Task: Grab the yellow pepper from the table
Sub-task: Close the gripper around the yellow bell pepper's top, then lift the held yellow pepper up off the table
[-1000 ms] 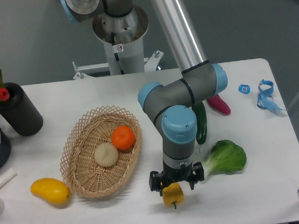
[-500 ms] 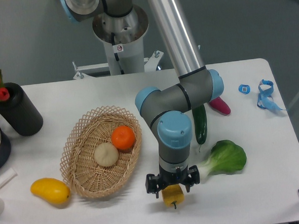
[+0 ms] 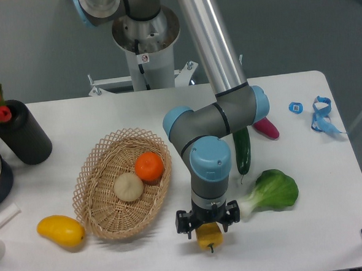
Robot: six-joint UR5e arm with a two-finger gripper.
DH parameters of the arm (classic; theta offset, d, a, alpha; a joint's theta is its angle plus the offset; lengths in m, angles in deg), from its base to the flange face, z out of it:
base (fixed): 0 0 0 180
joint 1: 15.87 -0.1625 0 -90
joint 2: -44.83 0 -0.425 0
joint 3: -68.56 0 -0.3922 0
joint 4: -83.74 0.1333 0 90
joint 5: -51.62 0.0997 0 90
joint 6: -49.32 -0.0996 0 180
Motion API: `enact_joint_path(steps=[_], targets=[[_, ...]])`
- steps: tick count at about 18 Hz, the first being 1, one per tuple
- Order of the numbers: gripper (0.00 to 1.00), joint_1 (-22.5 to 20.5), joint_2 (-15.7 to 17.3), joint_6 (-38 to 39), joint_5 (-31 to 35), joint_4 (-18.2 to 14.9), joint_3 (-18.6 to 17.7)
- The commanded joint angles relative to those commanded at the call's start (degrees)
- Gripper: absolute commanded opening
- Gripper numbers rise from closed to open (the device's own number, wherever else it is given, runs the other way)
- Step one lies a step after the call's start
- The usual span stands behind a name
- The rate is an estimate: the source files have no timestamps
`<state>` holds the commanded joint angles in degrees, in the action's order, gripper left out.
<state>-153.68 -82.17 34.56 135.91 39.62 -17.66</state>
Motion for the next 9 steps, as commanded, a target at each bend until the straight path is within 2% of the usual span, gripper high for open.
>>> enact_joint_path(steps=[2, 6, 9], targets=[[0.56, 0.0, 0.0, 0.0, 0.0, 0.0, 0.0], [0.4, 0.0, 0.44, -0.17, 0.0, -0.09, 0.44], [0.36, -0.09, 0.97, -1.31, 0.0, -0.09, 0.97]])
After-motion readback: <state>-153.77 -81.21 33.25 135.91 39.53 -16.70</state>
